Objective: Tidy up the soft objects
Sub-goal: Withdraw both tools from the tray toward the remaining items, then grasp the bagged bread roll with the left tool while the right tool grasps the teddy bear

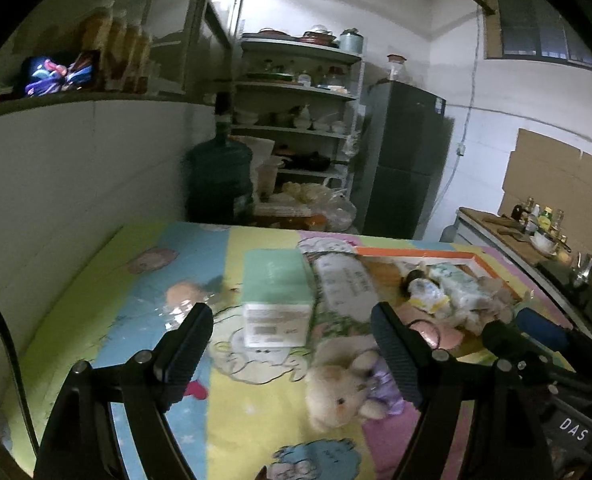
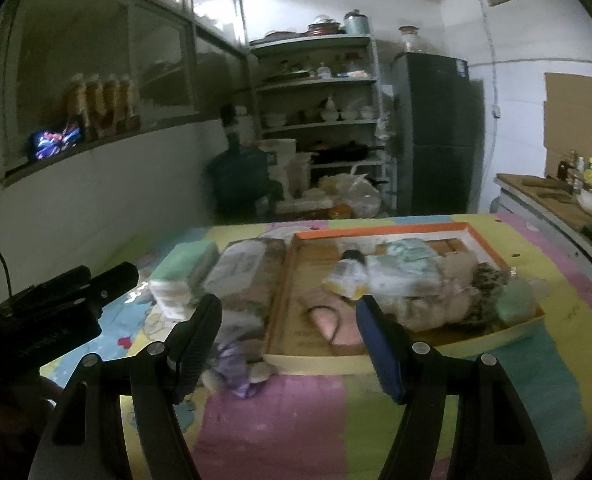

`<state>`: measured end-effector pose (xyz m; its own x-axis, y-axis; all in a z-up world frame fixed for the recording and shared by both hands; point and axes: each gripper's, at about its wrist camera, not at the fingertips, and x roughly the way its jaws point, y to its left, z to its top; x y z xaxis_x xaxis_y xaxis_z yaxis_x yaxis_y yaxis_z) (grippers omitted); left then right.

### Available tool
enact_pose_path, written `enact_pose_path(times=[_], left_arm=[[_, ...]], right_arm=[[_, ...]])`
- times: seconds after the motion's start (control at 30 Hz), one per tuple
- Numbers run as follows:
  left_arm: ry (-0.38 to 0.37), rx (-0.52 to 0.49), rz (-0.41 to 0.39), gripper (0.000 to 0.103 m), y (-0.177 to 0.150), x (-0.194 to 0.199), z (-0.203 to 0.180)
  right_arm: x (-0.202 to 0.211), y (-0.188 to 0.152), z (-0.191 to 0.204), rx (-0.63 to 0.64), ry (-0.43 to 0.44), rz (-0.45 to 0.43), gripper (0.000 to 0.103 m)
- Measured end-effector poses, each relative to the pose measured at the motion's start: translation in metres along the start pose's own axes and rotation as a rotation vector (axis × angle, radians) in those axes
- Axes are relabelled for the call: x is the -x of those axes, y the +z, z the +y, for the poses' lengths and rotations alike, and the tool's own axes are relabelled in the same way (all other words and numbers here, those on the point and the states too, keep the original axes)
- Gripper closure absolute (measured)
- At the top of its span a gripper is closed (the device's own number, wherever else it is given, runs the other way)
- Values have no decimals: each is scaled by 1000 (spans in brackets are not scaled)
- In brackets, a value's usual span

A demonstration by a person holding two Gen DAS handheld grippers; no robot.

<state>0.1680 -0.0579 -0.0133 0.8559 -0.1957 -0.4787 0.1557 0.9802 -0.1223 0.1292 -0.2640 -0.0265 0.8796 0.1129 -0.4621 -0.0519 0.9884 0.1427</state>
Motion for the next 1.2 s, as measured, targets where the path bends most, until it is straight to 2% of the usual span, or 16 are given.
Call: enact_pose_path(times=[0.4,0.63,0.9,1.03,1.2], left_arm=[[77,69,20,22,-16,3,59],[93,102,51,22,-27,-3,82],[98,125,64,22,-30,-9,96],[94,126,69,22,-31,-11,97],[96,130,73,22,-32,-14,98]], right_arm=[[-19,-13,31,64,52,50,31],[-43,-33,39,87,78,135,31],[-74,-46,20,22,79,213,31],[-87,-48,12,-12,144,243,29],[-90,-48,17,-4,277,260,28]])
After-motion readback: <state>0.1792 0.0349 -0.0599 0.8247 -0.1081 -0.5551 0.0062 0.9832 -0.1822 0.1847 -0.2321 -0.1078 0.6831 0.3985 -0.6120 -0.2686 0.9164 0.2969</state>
